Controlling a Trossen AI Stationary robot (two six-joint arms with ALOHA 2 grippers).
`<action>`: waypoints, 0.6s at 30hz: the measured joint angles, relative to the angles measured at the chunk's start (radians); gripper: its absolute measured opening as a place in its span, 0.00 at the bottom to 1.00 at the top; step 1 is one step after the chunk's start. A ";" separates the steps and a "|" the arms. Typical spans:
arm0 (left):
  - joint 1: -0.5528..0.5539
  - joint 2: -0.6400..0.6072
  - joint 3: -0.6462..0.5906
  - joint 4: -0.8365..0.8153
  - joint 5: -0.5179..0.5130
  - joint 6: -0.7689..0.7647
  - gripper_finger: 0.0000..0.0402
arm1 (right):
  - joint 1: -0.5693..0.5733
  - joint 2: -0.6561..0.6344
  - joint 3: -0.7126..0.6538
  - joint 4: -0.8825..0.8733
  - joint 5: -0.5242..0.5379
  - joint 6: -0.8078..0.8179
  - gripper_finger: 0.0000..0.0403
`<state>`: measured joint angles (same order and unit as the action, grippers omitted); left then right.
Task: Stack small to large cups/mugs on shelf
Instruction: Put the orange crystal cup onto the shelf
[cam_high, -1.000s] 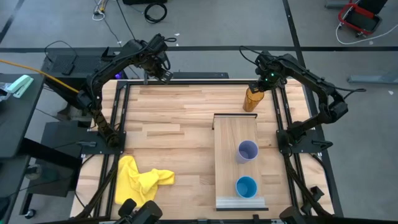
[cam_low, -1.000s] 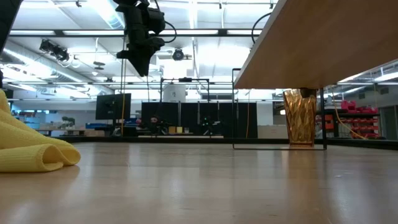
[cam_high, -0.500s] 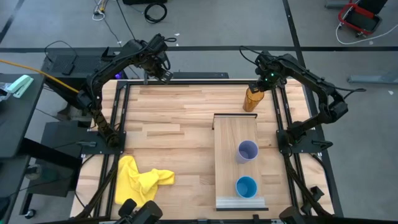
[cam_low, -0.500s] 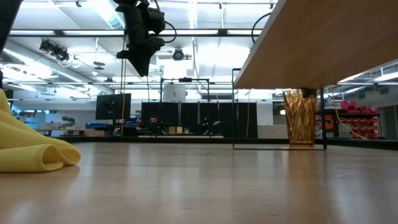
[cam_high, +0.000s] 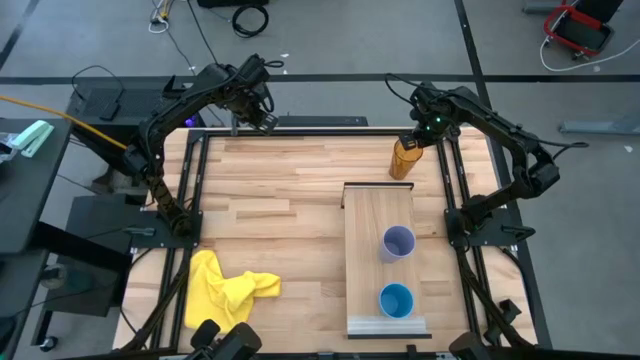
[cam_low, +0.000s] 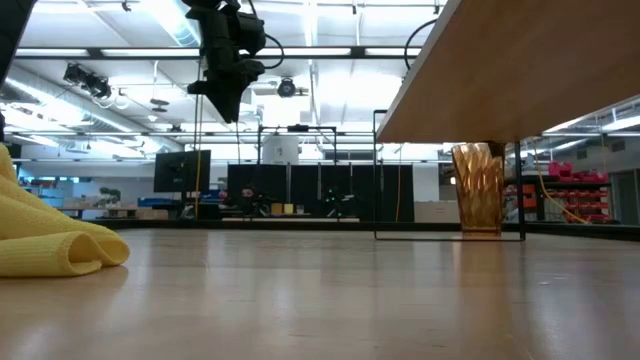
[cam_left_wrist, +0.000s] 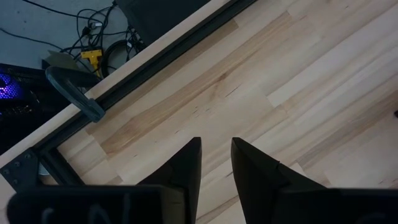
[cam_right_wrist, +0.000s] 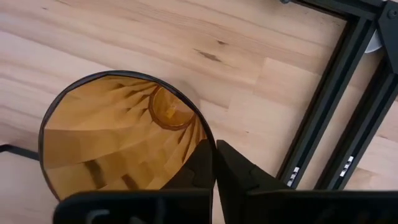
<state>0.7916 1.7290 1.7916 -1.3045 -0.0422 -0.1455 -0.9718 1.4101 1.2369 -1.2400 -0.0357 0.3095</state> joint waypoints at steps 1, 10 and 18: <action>0.000 0.000 0.000 0.000 0.000 0.000 0.24 | 0.000 0.000 0.000 0.000 -0.001 -0.003 0.02; 0.000 0.000 0.000 0.000 0.000 0.000 0.22 | 0.030 -0.002 0.141 -0.135 0.006 -0.031 0.01; 0.000 0.000 0.000 0.000 0.000 0.000 0.21 | 0.077 -0.009 0.524 -0.334 0.054 -0.010 0.01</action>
<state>0.7914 1.7290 1.7916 -1.3041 -0.0422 -0.1452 -0.8946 1.4009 1.7606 -1.5737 0.0186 0.2992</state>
